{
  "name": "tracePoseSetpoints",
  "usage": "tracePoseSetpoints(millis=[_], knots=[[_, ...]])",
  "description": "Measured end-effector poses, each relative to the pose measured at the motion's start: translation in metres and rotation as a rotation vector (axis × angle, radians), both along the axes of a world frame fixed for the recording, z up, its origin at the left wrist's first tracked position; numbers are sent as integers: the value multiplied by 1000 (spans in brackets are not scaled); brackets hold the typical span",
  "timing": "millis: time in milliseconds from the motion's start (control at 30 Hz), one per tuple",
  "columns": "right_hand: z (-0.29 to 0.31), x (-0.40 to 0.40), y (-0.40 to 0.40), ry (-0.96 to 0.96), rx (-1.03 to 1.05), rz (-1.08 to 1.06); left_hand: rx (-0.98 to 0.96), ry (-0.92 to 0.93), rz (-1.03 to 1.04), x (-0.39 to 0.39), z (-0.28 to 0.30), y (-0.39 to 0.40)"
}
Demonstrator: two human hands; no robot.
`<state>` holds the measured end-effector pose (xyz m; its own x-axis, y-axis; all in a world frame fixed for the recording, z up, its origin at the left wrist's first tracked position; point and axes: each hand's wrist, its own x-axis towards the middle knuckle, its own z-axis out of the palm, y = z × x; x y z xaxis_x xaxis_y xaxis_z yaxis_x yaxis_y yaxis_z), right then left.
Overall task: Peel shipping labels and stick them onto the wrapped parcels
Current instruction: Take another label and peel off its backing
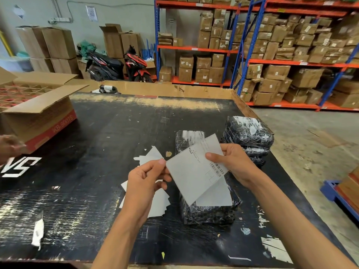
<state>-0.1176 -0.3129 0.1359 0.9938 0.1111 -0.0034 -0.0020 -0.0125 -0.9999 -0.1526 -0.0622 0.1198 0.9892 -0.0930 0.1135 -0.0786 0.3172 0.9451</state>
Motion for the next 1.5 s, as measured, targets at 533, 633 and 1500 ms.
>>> tracePoseSetpoints(millis=[533, 633, 1500], knots=[[-9, -3, 21, -86, -368, -182, -124, 62, -136, 0, -1, -18], [-7, -9, 33, -205, -469, -234, -131, 51, -115, 0, -1, -29], [22, -12, 18, -343, -279, 85, 191, -191, 23, 27, 8, -66]])
